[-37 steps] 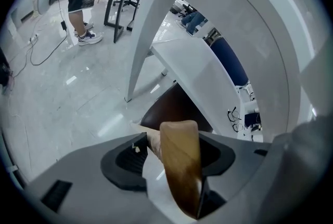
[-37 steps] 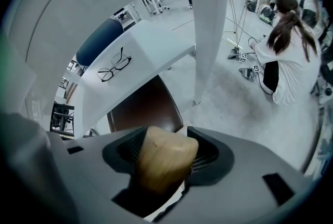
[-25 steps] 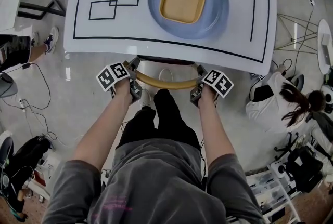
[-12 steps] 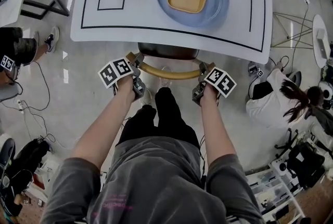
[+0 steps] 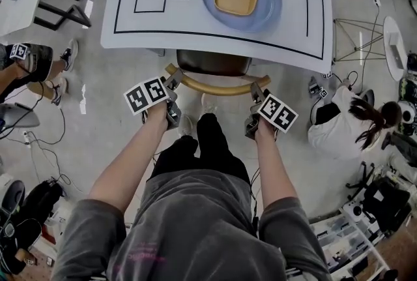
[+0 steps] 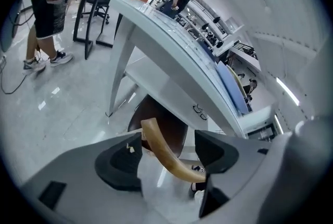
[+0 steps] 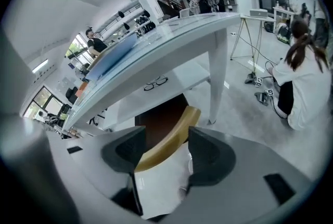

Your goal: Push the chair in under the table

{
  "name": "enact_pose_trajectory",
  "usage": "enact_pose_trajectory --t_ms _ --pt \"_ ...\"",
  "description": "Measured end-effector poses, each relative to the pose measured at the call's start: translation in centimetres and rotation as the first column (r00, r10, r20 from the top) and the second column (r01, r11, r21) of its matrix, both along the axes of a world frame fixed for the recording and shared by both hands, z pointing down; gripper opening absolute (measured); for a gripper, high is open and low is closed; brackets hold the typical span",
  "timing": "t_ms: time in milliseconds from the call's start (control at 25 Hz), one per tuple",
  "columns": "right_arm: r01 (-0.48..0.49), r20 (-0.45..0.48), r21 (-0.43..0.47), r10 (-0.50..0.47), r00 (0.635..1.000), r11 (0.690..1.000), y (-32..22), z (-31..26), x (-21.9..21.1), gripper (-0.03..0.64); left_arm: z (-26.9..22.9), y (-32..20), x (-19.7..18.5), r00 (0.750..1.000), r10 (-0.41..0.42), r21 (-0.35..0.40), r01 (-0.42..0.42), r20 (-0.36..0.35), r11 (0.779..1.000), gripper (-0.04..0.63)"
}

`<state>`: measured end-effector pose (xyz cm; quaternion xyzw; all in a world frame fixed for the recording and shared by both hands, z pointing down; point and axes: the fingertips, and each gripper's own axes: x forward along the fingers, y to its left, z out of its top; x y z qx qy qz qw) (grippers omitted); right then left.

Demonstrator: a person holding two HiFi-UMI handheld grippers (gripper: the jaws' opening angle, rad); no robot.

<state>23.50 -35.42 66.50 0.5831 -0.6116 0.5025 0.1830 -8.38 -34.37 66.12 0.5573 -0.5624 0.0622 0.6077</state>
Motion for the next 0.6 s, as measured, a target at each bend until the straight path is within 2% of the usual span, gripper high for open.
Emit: enact_pose_trajectory --t_ms 320,440,600 --pt "0.117 -0.056 0.147 -0.11 0.992 0.982 0.5 -6.1 -2.2 0.235 -4.6 1.1 -1.0 0.994 0.096 0.125 -0.102 0.05 0.987 0.311" --pt "0.155 -0.08 0.2 -0.141 0.987 0.967 1.3 -8.8 -3.6 0.235 -6.9 1.8 -1.5 0.987 0.137 0.184 -0.15 0.08 0.971 0.311" --pt "0.204 -0.108 0.281 -0.18 0.978 0.938 2.2 -12.6 -5.9 0.235 -10.6 2.4 -2.4 0.973 0.185 0.269 -0.216 0.137 0.938 0.311"
